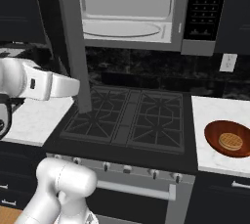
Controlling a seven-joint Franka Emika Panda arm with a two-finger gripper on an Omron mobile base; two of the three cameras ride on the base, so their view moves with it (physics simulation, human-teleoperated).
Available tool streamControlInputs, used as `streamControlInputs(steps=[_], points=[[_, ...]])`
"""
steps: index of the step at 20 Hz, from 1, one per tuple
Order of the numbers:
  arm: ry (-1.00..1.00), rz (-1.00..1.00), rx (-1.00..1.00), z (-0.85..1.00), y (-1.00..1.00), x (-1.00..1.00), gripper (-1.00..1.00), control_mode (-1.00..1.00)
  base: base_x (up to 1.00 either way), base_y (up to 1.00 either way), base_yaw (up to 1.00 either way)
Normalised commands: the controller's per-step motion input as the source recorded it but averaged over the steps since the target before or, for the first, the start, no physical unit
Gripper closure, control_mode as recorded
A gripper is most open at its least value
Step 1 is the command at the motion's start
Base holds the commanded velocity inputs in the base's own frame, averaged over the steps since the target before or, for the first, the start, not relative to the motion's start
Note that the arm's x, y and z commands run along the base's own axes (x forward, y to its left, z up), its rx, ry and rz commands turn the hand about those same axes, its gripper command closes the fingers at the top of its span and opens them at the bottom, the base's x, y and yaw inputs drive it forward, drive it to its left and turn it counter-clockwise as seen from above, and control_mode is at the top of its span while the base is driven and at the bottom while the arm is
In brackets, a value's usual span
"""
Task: Open the microwave, place the bowl with waffle inside the microwave, then close the microwave door and turn it on.
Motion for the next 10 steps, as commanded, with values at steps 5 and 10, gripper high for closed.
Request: streamControlInputs(steps=[5,10], points=[[0.0,-0.27,0.18,0.06,-0.01,-1.0,-1.0,-1.0,0.0,0.0,0.0],[0.0,-0.1,0.41,0.19,-0.53,-1.0,-1.0,-1.0,0.0,0.0,0.0]])
